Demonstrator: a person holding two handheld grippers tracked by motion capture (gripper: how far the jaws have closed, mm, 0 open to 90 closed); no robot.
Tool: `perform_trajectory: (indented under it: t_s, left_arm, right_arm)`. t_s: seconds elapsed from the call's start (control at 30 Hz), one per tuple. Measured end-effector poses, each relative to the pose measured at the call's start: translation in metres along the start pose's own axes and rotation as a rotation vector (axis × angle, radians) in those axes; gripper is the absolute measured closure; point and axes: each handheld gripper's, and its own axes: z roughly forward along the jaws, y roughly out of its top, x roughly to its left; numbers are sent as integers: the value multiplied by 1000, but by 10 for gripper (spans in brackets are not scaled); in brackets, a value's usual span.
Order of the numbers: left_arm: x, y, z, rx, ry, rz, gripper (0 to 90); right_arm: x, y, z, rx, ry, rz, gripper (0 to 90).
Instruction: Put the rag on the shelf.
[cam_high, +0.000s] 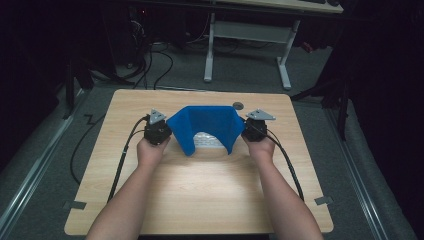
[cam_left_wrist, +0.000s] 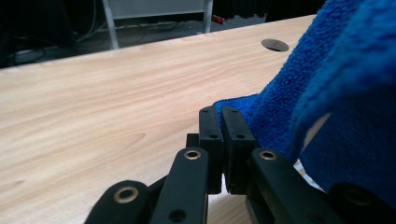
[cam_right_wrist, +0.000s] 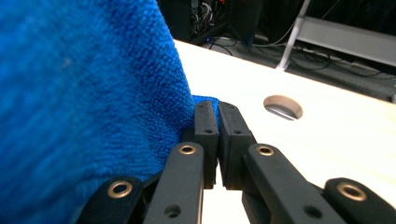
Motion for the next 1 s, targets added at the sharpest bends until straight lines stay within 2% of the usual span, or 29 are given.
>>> perform_trajectory:
  t_s: [0.33,0.6,0.63,0.67,0.73,1.0]
  left_arm:
    - [0,-7,6,13,-21,-26,872]
    - [-2,-10,9,15,-34,-38,850]
    - [-2,-9,9,7,-31,-37,805]
    - [-2,-9,9,7,-31,-37,769]
    - [-2,-8,6,6,-18,-31,746]
    - [6,-1,-9,-12,38,-27,625]
  right_arm:
    - [1,-8,6,13,3,1,877]
    - [-4,-21,7,25,0,34,866]
    - [-5,-21,6,24,0,31,822]
    - [-5,-21,6,24,0,31,822]
    - [-5,-19,6,24,-11,32,730]
    - [-12,-9,-6,-4,-50,20,616]
